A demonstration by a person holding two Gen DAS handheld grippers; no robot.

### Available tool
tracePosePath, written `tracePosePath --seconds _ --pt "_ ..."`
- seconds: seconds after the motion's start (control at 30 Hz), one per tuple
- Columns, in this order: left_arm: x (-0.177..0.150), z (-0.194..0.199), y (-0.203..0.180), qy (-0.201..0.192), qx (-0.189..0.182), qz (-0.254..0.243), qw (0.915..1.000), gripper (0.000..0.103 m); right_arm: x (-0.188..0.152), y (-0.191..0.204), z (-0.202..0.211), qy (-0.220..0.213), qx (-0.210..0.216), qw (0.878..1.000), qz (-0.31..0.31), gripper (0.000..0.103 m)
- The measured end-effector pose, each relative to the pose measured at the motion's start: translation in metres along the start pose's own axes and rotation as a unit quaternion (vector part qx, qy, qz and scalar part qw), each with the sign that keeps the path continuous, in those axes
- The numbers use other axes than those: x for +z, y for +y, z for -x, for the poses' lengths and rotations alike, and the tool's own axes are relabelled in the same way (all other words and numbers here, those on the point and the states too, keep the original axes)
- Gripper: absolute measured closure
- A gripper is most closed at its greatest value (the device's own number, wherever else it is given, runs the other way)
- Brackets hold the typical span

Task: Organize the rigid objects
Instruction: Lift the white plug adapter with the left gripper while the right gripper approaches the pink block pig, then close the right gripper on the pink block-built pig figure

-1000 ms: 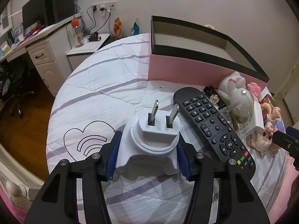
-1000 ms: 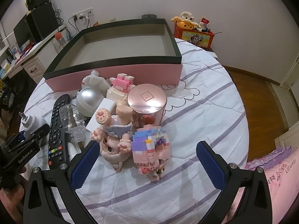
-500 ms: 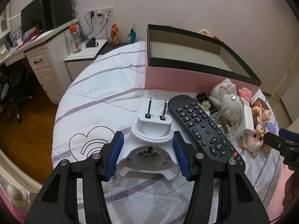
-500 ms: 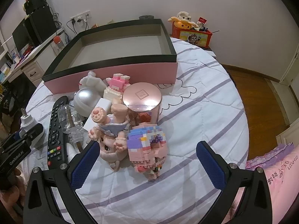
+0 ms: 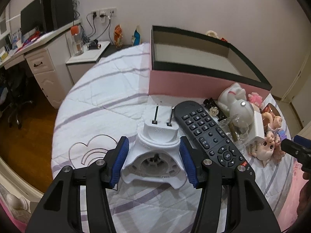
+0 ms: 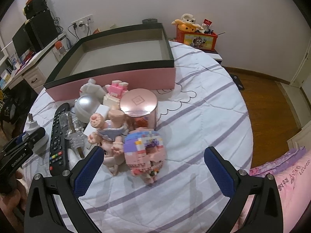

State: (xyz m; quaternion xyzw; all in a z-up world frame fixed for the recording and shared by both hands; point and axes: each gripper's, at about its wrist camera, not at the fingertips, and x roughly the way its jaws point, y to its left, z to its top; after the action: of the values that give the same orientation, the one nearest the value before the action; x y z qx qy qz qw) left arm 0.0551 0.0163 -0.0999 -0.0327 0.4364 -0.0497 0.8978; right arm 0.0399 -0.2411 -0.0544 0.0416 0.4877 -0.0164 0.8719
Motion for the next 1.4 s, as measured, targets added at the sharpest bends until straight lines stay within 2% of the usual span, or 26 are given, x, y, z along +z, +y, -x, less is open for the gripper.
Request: tracePosePath --seconds 0.1,0.2,0.37,0.77,0.83,0.93,1.07,1.4 --pt "-0.003 -0.012 0.002 0.018 -0.001 0.005 0.9998 0.049 -0.002 0.002 0.0 0.0 0.002 1.0 0.002 0.0" --pt "-0.005 -0.012 0.002 0.008 -0.001 0.001 1.0 0.049 -0.002 0.003 -0.003 0.002 0.003 1.0 0.004 0.0" --pt "-0.008 -0.008 0.011 -0.001 -0.025 0.021 0.9995 0.05 -0.002 0.002 -0.004 0.003 0.004 1.0 0.003 0.0" --pt "-0.002 0.024 0.004 -0.032 -0.024 0.01 0.9991 0.05 -0.005 -0.005 0.001 0.002 -0.005 1.0 0.004 0.001" --pt "0.001 0.028 0.002 -0.036 -0.025 0.008 0.999 0.05 -0.005 -0.005 0.0 0.005 -0.007 1.0 0.005 0.009" --pt "0.002 0.03 0.002 -0.036 -0.027 0.007 0.999 0.05 -0.005 -0.003 -0.002 0.009 -0.014 1.0 0.015 0.011" --pt "0.003 0.03 0.001 -0.032 -0.027 0.008 0.9991 0.05 -0.007 0.001 -0.004 0.018 -0.014 0.999 0.03 0.026" --pt "0.003 0.028 -0.005 -0.025 -0.03 -0.001 0.9993 0.05 -0.008 0.014 -0.025 0.035 -0.04 0.995 0.079 0.036"
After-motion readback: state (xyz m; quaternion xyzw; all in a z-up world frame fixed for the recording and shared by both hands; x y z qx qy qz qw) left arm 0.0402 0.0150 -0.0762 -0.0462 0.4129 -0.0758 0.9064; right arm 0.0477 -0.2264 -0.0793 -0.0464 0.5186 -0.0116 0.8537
